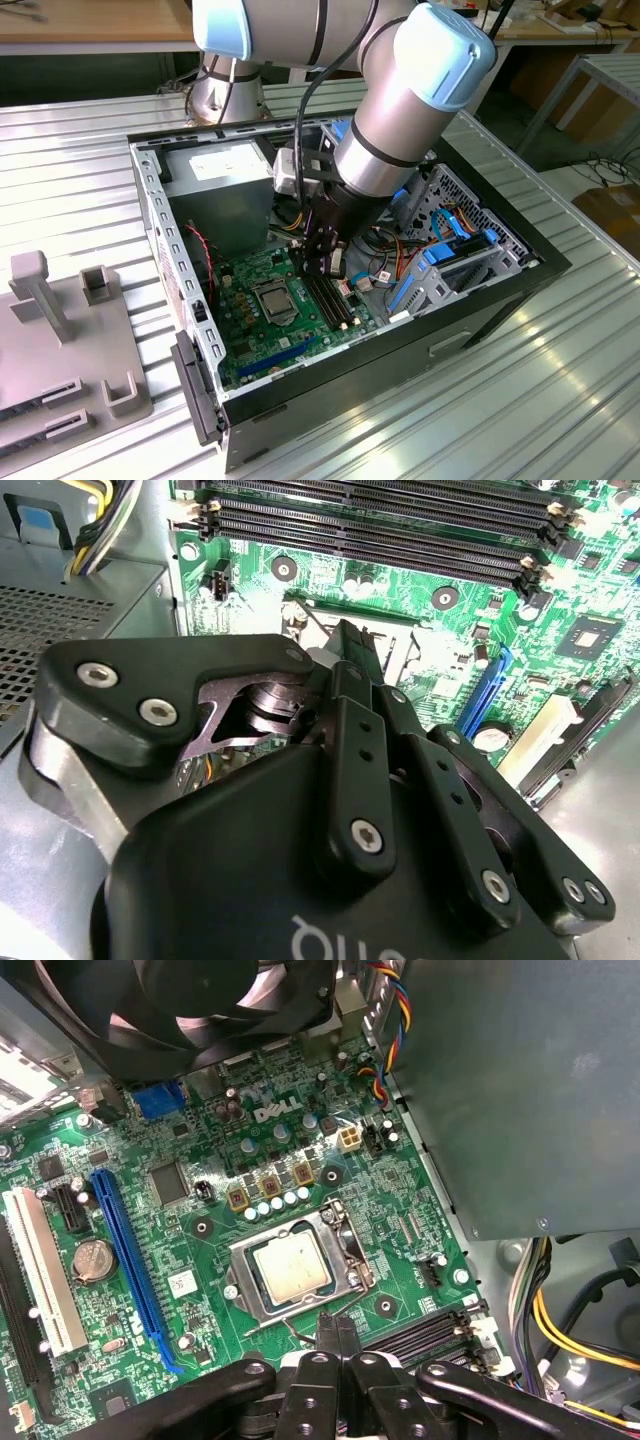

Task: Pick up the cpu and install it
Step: 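Install the first cpu locking lever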

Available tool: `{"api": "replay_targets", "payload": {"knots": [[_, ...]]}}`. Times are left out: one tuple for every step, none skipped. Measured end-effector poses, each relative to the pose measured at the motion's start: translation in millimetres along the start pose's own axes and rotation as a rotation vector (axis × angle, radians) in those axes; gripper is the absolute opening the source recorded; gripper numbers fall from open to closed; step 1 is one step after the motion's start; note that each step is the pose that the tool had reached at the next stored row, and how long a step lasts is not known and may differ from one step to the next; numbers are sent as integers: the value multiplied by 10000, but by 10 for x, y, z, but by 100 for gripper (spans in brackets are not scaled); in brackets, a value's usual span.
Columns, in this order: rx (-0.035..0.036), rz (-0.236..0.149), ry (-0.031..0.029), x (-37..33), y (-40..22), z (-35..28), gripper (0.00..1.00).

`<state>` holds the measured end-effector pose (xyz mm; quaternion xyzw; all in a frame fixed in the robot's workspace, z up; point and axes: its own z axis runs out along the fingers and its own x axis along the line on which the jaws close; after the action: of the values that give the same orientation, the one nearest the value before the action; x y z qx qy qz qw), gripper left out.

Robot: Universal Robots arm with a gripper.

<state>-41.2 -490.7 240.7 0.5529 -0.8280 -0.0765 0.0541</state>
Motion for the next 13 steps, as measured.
{"api": "replay_targets", "payload": {"knots": [[4,-12,6,0,0,1,11],[9,-34,16,-1,1,2,11],[17,-117,37,0,1,1,11],[23,-185,49,0,2,1,11],[36,-293,65,0,2,1,11],[58,-455,87,1,2,1,11],[70,-554,103,2,1,0,11],[81,-647,116,6,4,1,11],[91,-701,122,10,6,1,11],[102,-777,130,13,7,2,11],[108,-850,141,15,7,3,11],[115,-933,153,17,6,3,11],[126,-1033,170,22,5,2,11]]}}
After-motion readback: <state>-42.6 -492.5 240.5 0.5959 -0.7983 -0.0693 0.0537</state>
